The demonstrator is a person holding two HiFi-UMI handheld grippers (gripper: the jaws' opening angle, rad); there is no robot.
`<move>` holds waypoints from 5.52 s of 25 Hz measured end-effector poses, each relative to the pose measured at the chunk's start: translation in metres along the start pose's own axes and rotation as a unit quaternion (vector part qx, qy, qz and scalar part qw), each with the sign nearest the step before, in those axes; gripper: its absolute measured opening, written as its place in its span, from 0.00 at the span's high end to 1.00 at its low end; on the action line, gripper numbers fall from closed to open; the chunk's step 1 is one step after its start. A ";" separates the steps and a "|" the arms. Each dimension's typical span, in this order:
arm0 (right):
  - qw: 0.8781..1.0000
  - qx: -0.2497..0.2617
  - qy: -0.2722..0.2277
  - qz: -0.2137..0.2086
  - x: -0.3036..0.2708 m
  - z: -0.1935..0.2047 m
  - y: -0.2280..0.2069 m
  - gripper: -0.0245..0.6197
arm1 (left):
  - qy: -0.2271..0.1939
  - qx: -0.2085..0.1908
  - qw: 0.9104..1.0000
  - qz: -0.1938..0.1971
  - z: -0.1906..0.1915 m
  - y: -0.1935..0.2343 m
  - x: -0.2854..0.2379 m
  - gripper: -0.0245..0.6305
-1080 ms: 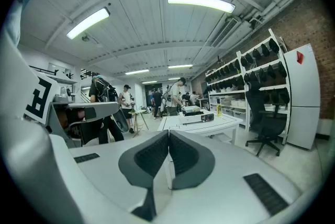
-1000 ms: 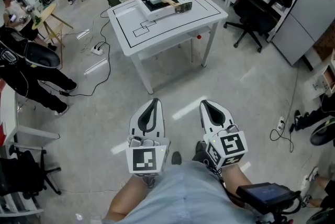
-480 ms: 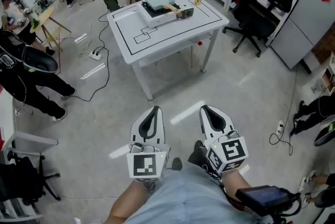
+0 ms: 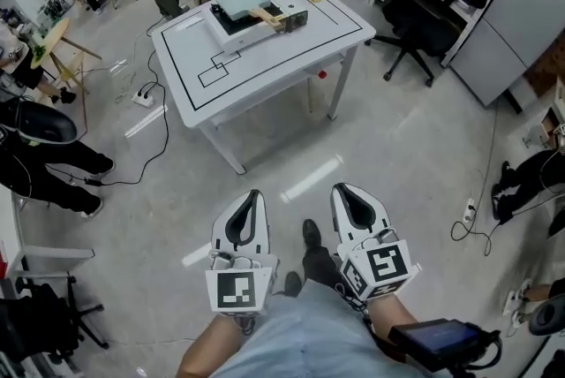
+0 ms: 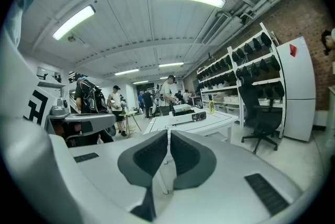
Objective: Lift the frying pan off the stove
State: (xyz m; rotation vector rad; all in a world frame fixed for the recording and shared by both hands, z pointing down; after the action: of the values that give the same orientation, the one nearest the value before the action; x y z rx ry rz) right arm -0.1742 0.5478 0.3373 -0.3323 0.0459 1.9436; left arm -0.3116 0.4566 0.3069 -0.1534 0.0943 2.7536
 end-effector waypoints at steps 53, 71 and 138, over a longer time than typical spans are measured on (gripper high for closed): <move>0.993 -0.006 0.034 -0.117 -0.478 -0.117 -0.080 0.88 | 0.002 0.013 0.993 -0.114 -0.048 0.278 -0.369 0.93; 0.991 0.011 0.002 -0.133 -0.543 -0.172 -0.049 0.89 | -0.064 0.007 0.990 -0.122 -0.082 0.346 -0.396 0.93; 0.775 -0.269 0.390 -0.419 -0.728 -0.085 -0.027 0.60 | 0.091 0.117 0.945 -0.292 0.016 0.485 -0.509 0.93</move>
State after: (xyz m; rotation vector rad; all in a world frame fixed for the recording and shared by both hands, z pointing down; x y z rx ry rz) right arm 0.1241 -0.1133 0.4430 -1.2913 -0.1099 0.7853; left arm -0.0264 -0.1780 0.4056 -0.3148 0.3624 2.1120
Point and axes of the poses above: the fingertips, and each gripper's own axes: x backward along the fingers, y to its left, z out of its underside, the point moved 4 cm from there along x, backward along the fingers, and after that the axes turned 12 degrees about z, right-handed, at the moved point
